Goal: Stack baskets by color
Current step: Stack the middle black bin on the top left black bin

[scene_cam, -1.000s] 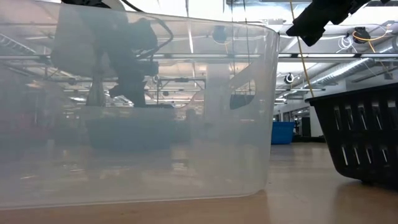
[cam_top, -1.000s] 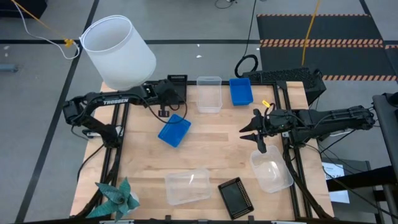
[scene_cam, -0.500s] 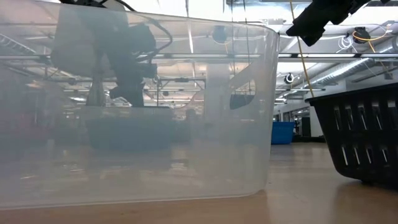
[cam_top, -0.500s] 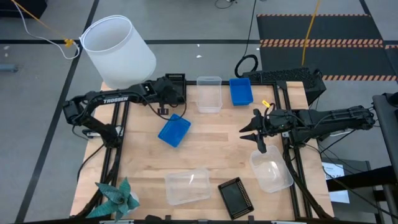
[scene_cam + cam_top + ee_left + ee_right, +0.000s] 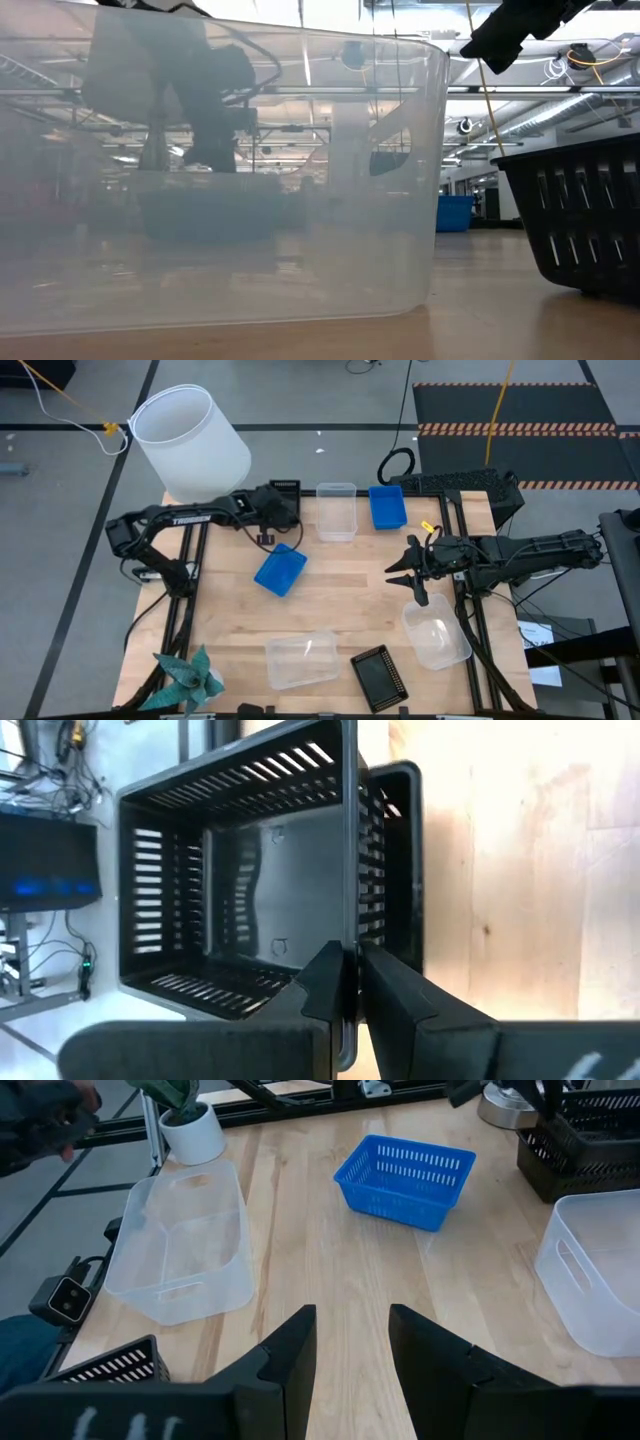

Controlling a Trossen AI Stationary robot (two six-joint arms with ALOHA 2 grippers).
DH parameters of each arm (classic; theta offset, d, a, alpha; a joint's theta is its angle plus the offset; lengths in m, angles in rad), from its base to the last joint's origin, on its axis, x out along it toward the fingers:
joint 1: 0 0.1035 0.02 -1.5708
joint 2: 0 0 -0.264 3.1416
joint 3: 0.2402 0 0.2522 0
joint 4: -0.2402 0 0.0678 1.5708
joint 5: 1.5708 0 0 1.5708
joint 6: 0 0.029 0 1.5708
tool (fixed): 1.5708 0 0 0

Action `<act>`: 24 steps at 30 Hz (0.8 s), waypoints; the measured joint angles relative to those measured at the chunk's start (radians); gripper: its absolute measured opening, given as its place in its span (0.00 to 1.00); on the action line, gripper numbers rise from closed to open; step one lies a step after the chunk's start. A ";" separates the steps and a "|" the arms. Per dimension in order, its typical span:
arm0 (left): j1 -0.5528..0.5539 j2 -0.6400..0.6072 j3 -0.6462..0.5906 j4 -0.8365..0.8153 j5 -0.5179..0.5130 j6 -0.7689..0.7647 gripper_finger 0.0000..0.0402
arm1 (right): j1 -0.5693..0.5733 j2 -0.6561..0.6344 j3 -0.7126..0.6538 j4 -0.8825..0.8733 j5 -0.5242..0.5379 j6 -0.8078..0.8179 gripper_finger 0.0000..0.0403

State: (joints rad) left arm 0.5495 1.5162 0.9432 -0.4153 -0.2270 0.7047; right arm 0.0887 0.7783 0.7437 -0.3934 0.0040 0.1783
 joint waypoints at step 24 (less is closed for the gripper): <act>-0.043 -0.013 0.000 0.008 -0.056 -0.109 0.44 | 0.000 0.000 0.000 0.000 0.000 -0.008 0.30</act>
State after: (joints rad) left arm 0.5068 1.5032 0.9432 -0.4074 -0.2831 0.5961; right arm 0.0887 0.7782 0.7437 -0.3931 0.0040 0.1707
